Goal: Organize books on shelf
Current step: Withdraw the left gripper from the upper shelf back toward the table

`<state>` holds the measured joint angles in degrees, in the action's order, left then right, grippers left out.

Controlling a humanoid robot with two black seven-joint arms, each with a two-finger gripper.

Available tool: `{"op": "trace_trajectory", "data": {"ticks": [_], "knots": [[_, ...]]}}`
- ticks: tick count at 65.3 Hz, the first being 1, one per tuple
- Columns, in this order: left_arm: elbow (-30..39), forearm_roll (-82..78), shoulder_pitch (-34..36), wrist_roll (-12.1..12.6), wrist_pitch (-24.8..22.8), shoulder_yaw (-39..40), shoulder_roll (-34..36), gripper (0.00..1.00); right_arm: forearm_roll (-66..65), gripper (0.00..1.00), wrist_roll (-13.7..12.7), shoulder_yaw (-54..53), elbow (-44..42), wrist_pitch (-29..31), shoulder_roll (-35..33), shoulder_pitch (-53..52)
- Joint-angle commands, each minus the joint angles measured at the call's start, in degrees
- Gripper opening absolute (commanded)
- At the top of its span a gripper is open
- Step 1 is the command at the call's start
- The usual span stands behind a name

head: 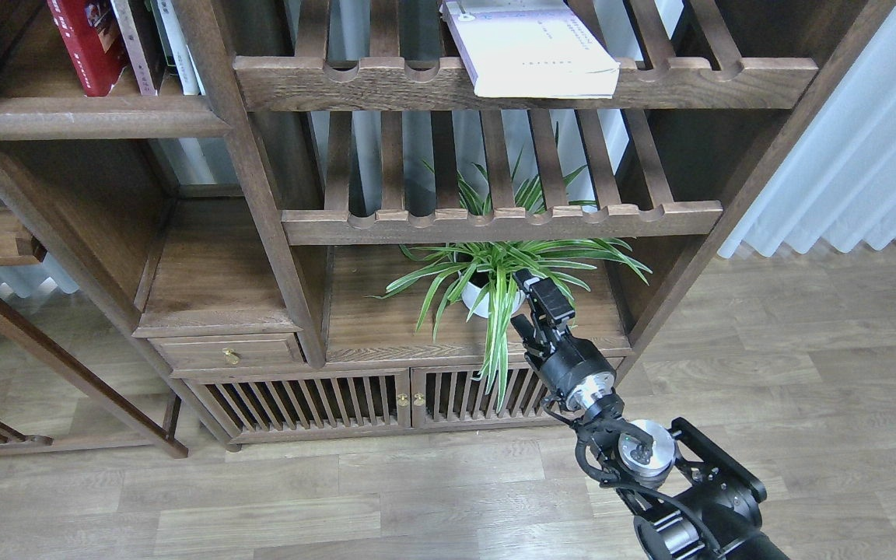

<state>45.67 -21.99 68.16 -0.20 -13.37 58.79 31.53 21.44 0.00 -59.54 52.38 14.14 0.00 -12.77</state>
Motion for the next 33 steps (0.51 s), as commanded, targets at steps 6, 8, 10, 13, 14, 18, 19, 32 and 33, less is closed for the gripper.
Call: {"op": "trace_trajectory", "data": {"ticks": [6,8,10,13,14,18,19,32,33], "knots": [[0.74,1.51,-0.74,-0.67,-2.27,5.02,0.11,0.86,-0.08,0.99,0.0,0.04,0.09,0.09,0.0,0.29],[1.0,2.03,-1.1,-0.76,-3.06,5.9,0.2,0.86,-0.08,0.99,0.09,0.12,0.17,0.09,0.0,0.29],[1.35,3.08,-1.53,-0.76,-3.94,7.03,0.38,0.87,-0.08,0.99,0.09,0.04,0.17,0.18,0.0,0.29],[2.31,5.45,-3.02,-0.5,-5.52,8.79,0.55,0.87,-0.08,0.99,0.09,0.04,0.26,0.71,0.0,0.29],[2.75,6.51,-3.73,-0.5,-6.05,9.41,0.64,0.87,0.0,0.99,0.09,0.04,0.26,0.88,0.0,0.29],[4.25,12.22,-7.42,-0.15,-8.86,12.92,0.82,0.88,0.0,0.99,0.0,0.12,0.35,2.2,0.0,0.2],[4.43,12.84,-7.86,-0.06,-9.39,13.37,0.82,0.88,0.0,0.99,0.0,0.12,0.35,2.38,0.0,0.2],[9.61,32.61,-15.42,-0.67,-14.63,19.08,0.99,0.96,0.18,0.99,0.09,-0.49,0.35,4.31,0.0,0.02],[9.96,32.79,-15.51,-0.67,-14.63,19.17,0.99,0.97,0.18,0.99,0.09,-0.58,0.44,4.31,0.0,0.02]]}}
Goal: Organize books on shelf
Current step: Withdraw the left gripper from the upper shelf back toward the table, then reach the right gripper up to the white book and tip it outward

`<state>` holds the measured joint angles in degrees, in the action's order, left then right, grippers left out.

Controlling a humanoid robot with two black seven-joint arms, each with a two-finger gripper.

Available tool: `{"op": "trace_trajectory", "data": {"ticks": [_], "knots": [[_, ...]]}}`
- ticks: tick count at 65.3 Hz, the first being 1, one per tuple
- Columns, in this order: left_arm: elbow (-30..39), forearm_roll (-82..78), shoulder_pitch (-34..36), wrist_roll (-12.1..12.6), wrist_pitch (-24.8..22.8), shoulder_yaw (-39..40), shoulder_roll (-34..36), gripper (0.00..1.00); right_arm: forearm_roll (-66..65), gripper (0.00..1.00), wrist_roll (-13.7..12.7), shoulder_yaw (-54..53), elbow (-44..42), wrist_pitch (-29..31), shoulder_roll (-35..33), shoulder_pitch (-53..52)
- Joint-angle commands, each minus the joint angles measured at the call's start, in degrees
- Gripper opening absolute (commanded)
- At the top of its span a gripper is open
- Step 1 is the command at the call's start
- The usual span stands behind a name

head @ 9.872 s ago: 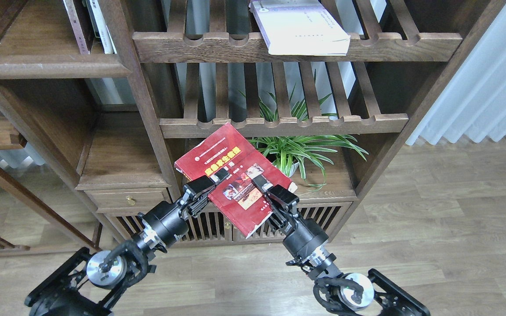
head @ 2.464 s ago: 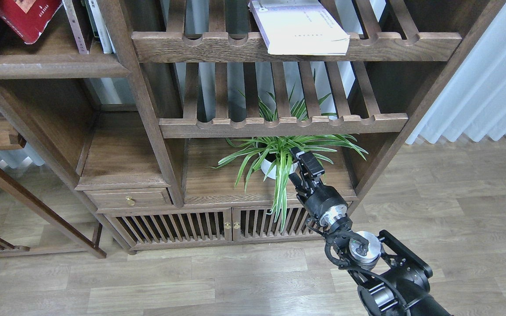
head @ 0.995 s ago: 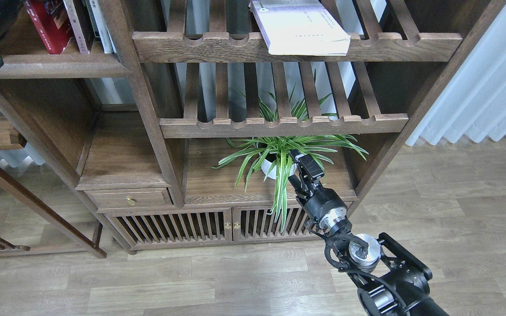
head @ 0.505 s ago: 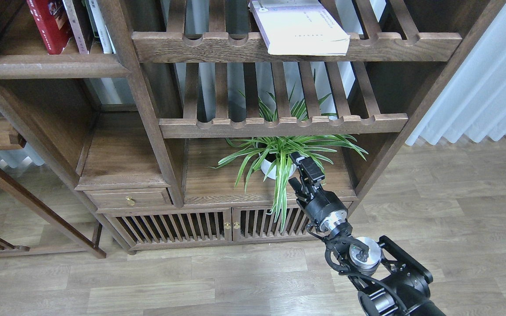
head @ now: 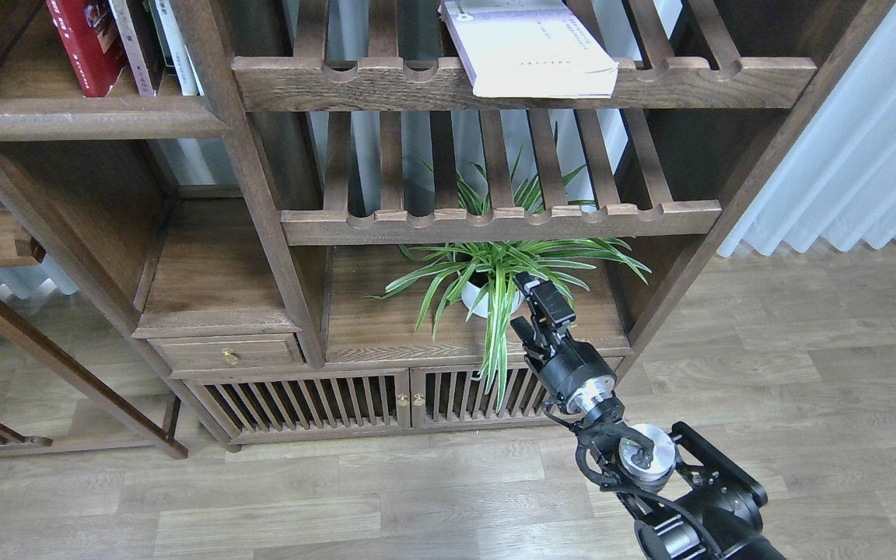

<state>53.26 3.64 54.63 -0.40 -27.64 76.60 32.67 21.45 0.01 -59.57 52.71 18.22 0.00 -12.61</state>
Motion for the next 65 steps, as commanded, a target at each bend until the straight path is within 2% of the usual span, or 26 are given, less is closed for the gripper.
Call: {"op": "trace_trajectory", "data": {"ticks": [1,13,18,24,34,46,65], "knots": [[3.25,7.78,-2.25,-0.48,-0.36,1.71,0.11,0.99,0.18,0.99,0.16,-0.55,0.37,0.33,0.0,-0.14],[9.93,10.24,-8.4,-0.65,-0.36,6.89,-0.41,1.0,0.18,0.99,0.16,-0.64,1.69,0.33,0.0,-0.31],[16.51,12.79,-14.54,-0.65,-0.36,7.86,-0.59,1.0,0.18,0.99,0.16,-0.64,2.74,0.68,0.0,-0.4],[19.95,13.41,-20.26,-0.74,-0.36,8.39,-0.59,1.0,0.18,0.99,0.16,-0.64,3.27,2.26,0.0,-0.4],[23.99,13.41,-31.24,-0.39,-0.36,7.6,-2.87,1.0,0.18,0.99,0.16,-0.64,4.94,6.83,0.0,-0.58],[24.97,9.9,-41.87,0.4,-0.36,2.96,-8.66,1.0,0.26,0.99,0.25,-0.9,11.26,7.1,0.0,-0.49],[23.39,7.87,-42.86,0.49,-0.36,-4.52,-14.03,1.0,-0.18,0.99,0.16,-4.15,13.64,5.96,0.0,-2.86]]}}
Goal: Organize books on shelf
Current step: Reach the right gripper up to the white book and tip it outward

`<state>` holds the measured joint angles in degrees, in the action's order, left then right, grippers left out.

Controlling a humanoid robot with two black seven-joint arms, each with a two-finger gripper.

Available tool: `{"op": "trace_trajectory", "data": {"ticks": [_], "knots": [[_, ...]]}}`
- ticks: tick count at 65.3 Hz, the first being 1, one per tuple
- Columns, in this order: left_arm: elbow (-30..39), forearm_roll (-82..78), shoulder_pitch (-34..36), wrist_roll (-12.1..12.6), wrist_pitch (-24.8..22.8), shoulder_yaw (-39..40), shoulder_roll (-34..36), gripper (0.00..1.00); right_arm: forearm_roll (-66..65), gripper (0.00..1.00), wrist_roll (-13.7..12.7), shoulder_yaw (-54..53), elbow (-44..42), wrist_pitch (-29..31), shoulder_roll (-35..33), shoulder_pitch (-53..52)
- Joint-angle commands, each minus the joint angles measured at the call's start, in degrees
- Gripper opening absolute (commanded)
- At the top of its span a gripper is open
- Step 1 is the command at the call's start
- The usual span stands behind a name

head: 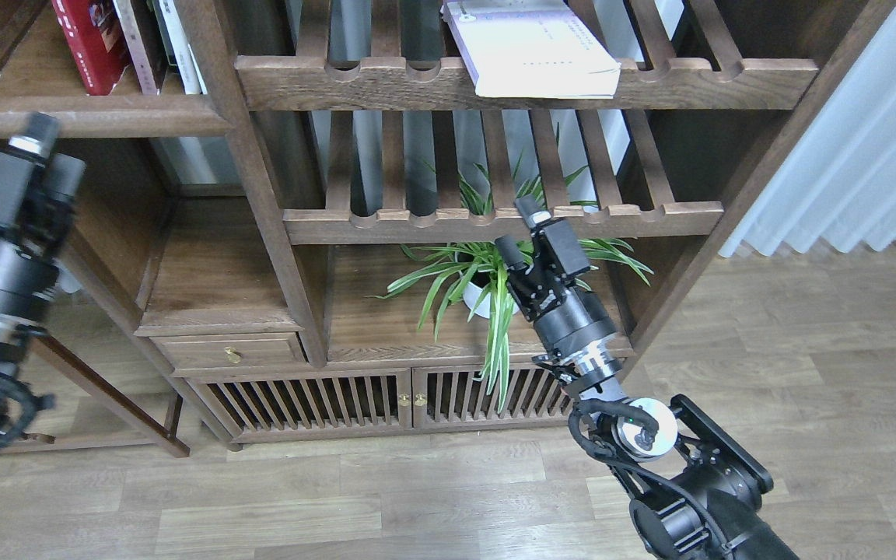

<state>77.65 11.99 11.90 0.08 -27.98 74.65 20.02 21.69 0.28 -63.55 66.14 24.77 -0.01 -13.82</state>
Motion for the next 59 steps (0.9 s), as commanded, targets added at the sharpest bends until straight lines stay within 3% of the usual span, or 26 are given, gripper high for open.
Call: {"op": "trace_trajectory", "data": {"ticks": [1,20,37,59], "knots": [[-1.18,-0.39,-0.03,0.01,-0.02,-2.75,-1.56,1.0,-0.51,0.99,-0.11,-0.17,0.21,-0.6,0.01,-1.73],[-5.23,-0.57,1.46,0.01,-0.02,-4.69,-8.06,0.99,-2.0,0.99,-0.02,-1.22,1.8,-3.66,0.01,-7.97],[-5.31,-0.66,1.99,-0.08,-0.02,-8.11,-8.41,0.99,-2.0,0.99,-0.02,-3.68,1.62,-10.79,0.01,-11.75],[-5.14,-1.62,2.08,0.01,-0.02,-10.31,-8.41,1.0,-1.83,0.99,-0.11,-5.88,1.88,-12.81,0.01,-14.21]]}}
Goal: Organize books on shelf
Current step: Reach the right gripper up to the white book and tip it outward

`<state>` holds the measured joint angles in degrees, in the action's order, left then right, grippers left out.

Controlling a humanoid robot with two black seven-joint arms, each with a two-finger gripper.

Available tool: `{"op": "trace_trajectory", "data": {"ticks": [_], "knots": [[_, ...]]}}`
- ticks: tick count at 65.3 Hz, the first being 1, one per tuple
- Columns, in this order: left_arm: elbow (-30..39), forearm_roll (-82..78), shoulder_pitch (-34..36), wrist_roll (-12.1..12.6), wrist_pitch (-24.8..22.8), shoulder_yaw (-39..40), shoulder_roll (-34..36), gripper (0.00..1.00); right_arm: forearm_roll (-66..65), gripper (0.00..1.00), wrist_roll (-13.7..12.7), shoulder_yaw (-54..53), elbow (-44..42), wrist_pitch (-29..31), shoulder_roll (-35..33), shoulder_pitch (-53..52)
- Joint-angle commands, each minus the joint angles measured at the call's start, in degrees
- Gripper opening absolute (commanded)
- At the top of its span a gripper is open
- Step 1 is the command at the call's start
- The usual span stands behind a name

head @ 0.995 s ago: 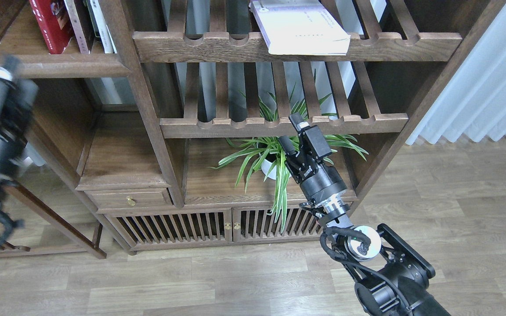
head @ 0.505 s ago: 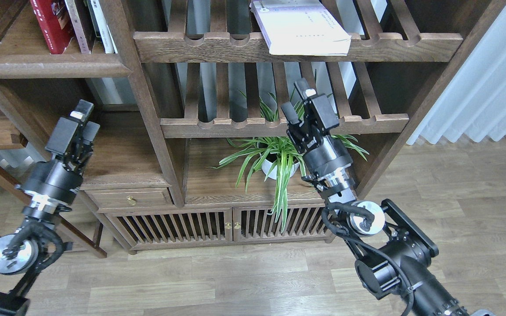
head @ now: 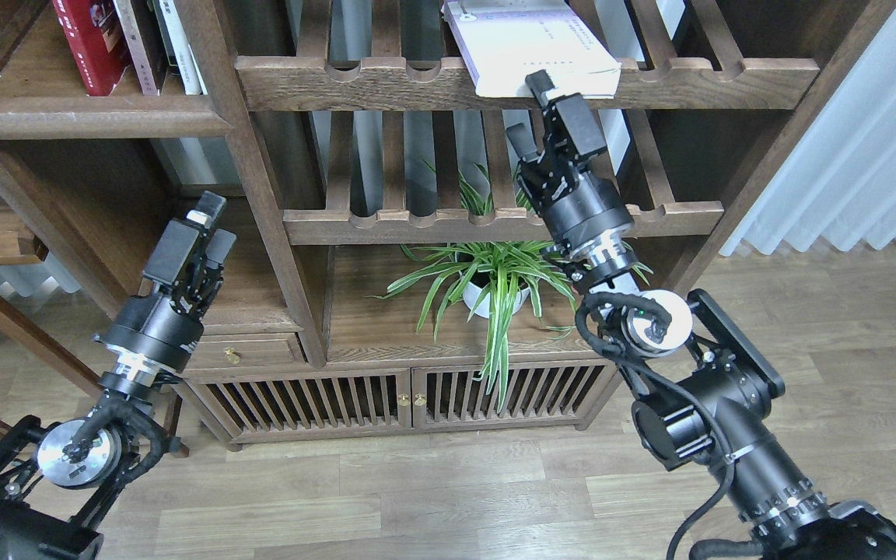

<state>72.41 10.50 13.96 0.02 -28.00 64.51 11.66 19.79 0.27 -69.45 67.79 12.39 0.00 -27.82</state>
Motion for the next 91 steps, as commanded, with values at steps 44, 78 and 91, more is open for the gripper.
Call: {"op": "trace_trajectory", "data": {"ticks": [44,78,91], "knots": [[-1.05,-0.48,0.46,0.15,0.0,-0.09,0.29,1.0,1.57,0.76,-0.09,-0.07,4.01,-8.61,-0.26,-3.2],[-1.31,-0.4,0.54,0.15,0.0,0.44,0.56,1.0,2.45,0.63,-0.18,-0.6,4.01,-13.18,-0.35,-3.47],[-1.22,-0.4,0.28,0.15,0.0,0.35,0.56,1.0,5.44,0.44,-0.18,-4.29,4.01,-16.7,-0.09,-3.55]]}}
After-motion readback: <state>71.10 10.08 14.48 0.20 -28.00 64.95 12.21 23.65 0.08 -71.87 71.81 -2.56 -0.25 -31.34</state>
